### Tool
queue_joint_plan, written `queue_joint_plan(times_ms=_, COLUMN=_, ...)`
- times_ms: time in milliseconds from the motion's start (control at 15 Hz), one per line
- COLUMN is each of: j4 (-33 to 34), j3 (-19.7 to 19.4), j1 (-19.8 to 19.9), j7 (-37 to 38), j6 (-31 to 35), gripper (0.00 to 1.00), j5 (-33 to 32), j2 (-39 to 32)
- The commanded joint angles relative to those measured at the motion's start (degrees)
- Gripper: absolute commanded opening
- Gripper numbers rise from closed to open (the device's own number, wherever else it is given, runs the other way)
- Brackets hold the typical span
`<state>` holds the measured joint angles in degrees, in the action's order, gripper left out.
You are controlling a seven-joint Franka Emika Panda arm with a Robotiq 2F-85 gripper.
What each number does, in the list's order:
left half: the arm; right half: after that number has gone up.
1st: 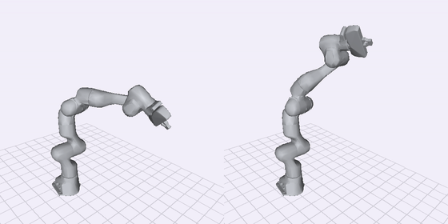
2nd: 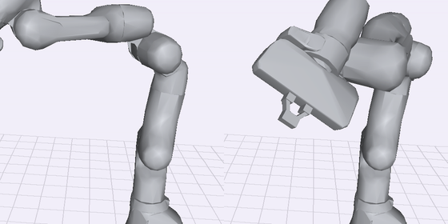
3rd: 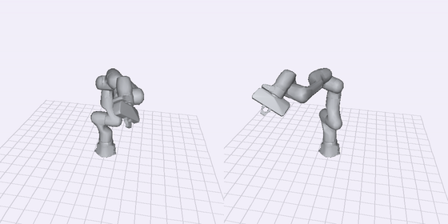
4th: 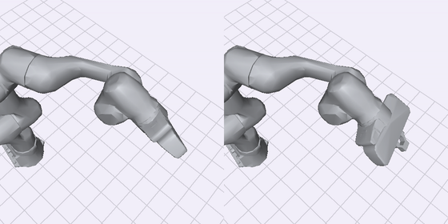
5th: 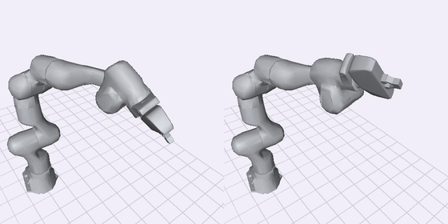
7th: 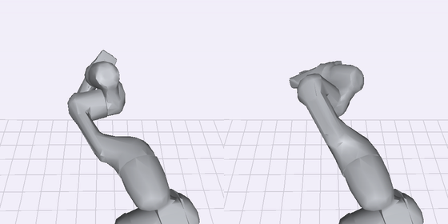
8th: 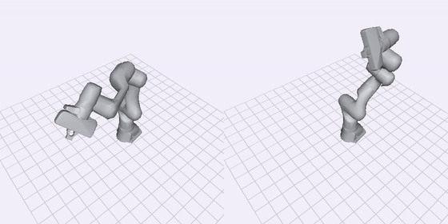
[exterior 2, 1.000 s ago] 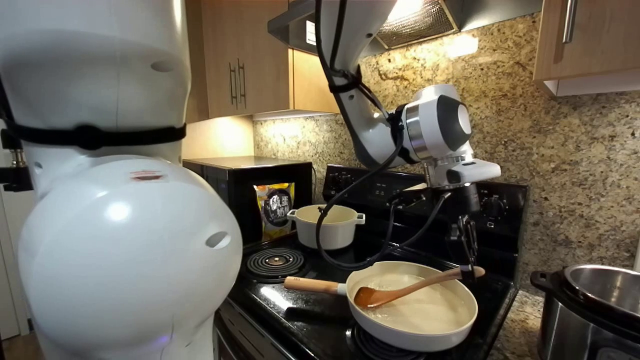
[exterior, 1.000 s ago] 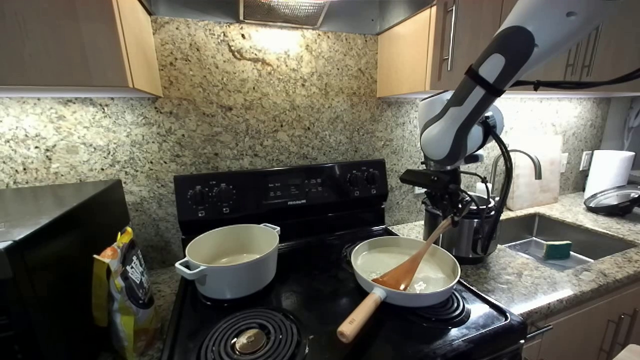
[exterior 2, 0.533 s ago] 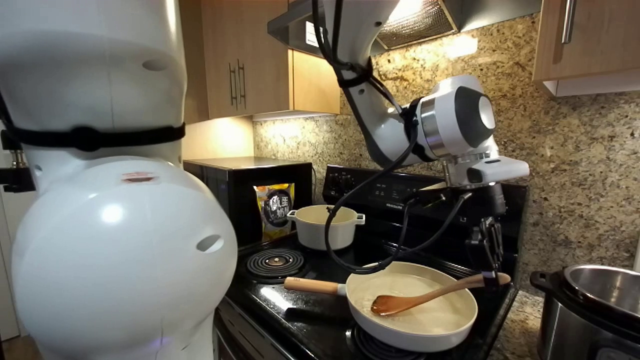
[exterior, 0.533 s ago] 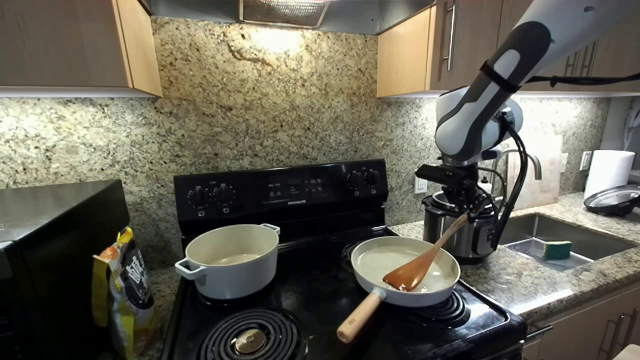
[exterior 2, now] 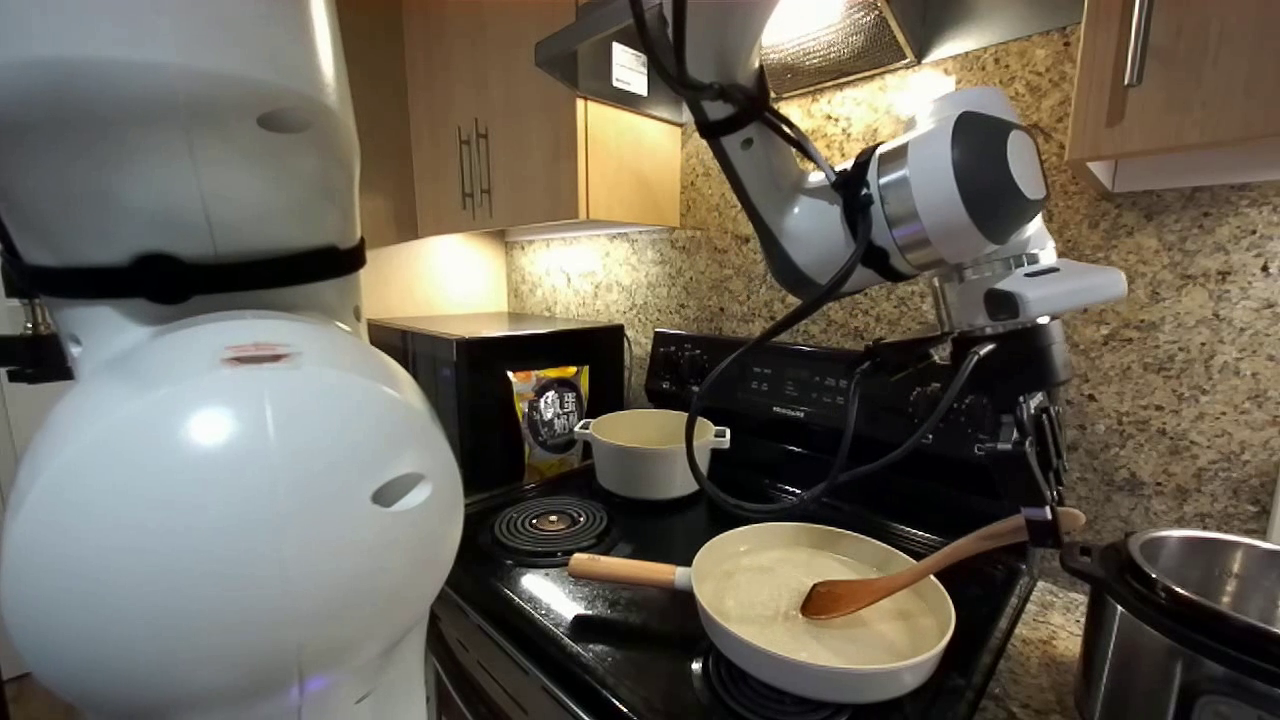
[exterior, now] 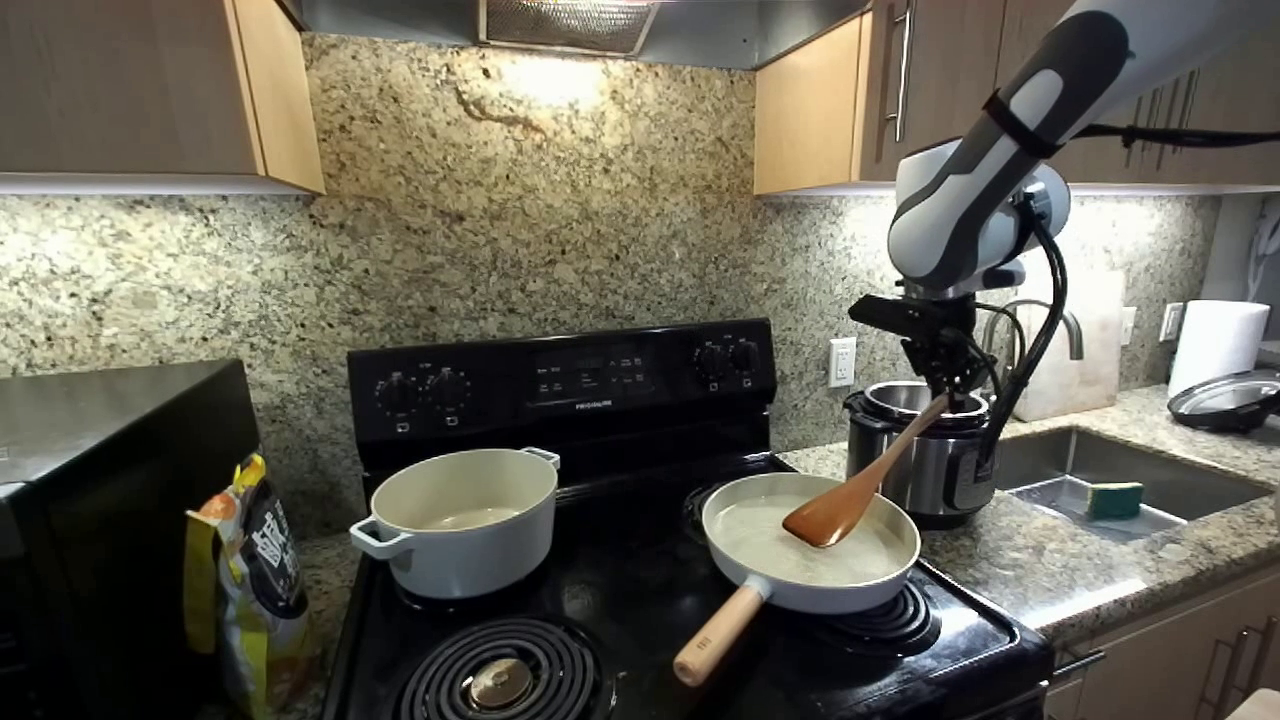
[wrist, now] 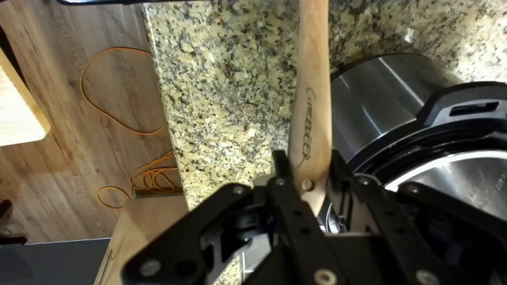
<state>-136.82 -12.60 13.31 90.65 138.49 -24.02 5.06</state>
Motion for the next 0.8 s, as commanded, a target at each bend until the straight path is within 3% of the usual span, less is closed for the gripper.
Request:
queue_joint_plan(times_ms=0, j4=3.10, j3=2.00, j1=-0.39, j7=0.24, j6=-3.86, gripper=0.11, j5=0.69, j2=-0.25)
queue_joint_plan(times_ms=467, j4=7.04, j3=5.55, j1=-2.90, j7=0.93, j6=-7.88, gripper=0.11, j5=-0.77, j2=-2.13)
queue_joint_plan(times_ms=733, j4=6.07, j3=6.52, j1=-4.00, j7=6.75, j6=-4.78, gripper=0.11, j5=-7.96, j2=-4.22)
